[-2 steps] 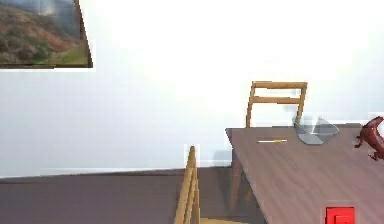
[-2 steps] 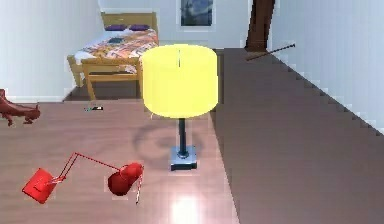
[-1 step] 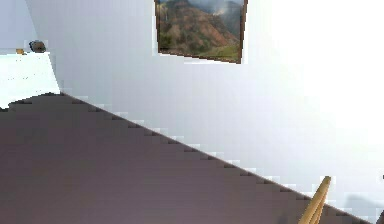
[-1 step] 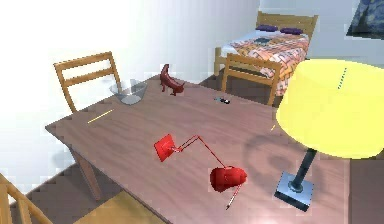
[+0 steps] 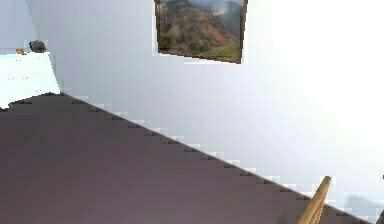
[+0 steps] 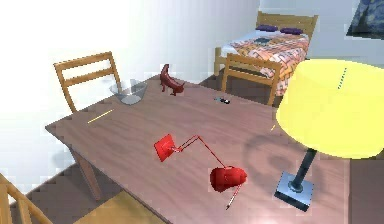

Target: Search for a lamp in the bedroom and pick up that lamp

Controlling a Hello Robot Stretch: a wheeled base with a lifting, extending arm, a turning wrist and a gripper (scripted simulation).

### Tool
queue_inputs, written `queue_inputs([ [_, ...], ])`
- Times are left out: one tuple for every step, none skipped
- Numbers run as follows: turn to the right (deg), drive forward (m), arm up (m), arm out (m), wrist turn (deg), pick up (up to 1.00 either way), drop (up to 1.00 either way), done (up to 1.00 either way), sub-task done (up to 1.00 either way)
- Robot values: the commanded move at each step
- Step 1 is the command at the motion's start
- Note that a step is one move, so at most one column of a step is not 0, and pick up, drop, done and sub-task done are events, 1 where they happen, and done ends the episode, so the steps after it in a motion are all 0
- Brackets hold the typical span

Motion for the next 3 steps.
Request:
queue_inputs([
  [0.0, 0.0, 0.36, 0.0, 0.0, 0.0, 0.0, 0.0, 0.0],
  [0.0, 0.0, 0.0, 0.22, 0.0, 0.0, 0.0, 0.0, 0.0],
  [0.0, 0.0, 0.0, 0.0, 45.0, 0.0, 0.0, 0.0, 0.0],
])
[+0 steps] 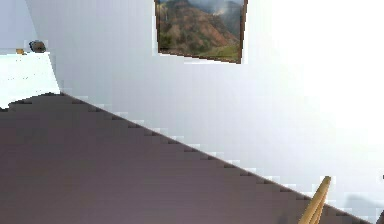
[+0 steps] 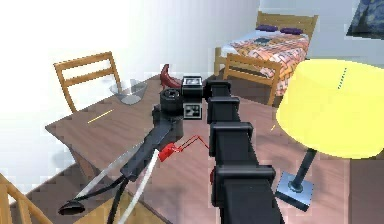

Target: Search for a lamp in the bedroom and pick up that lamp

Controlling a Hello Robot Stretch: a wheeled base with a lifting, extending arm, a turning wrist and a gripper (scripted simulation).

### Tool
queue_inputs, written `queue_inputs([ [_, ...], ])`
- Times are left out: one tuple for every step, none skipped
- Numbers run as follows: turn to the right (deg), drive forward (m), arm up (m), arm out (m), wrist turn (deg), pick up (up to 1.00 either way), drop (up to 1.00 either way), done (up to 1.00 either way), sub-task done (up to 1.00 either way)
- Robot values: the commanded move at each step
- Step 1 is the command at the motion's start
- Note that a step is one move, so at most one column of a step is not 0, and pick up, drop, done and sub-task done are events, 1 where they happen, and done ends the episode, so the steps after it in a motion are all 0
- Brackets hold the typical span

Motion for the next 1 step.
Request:
queue_inputs([
  [0.0, 0.0, 0.0, 0.0, 45.0, 0.0, 0.0, 0.0, 0.0],
])
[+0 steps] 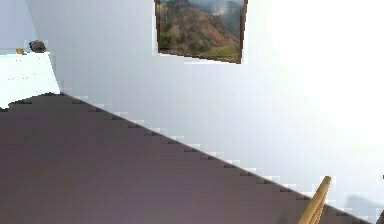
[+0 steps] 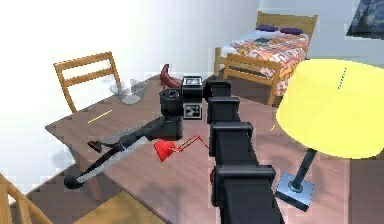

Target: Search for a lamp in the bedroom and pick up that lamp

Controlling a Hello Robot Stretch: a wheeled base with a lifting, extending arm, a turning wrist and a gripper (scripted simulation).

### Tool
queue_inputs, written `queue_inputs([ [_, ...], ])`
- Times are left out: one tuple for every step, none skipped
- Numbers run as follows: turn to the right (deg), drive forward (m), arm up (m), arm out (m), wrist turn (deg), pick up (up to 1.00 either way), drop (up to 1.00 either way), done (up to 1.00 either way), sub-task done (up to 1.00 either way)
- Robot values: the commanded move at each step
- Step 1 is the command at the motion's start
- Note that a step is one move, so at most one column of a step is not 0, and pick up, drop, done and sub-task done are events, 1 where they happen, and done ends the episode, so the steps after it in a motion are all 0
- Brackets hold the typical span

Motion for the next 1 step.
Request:
queue_inputs([
  [0.0, 0.0, 0.0, 0.0, 45.0, 0.0, 0.0, 0.0, 0.0],
])
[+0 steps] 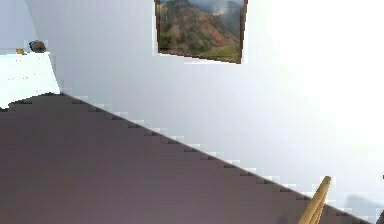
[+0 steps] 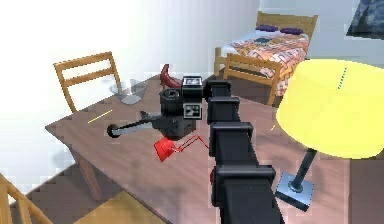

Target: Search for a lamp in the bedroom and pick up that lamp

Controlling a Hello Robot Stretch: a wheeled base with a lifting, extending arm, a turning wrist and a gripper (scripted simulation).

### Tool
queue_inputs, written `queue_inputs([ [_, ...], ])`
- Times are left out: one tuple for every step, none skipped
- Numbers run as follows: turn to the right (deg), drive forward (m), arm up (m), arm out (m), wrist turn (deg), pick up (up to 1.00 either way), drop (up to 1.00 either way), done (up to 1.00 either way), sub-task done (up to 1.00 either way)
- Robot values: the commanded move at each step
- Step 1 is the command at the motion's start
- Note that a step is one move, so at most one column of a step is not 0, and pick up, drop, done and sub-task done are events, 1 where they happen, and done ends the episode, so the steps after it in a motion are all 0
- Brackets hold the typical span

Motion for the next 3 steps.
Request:
queue_inputs([
  [0.0, 0.0, 0.0, 0.0, 45.0, 0.0, 0.0, 0.0, 0.0],
  [0.0, 0.0, 0.0, 0.0, 36.0, 0.0, 0.0, 0.0, 0.0],
  [0.0, 0.0, -0.3, 0.0, 0.0, 0.0, 0.0, 0.0, 0.0],
])
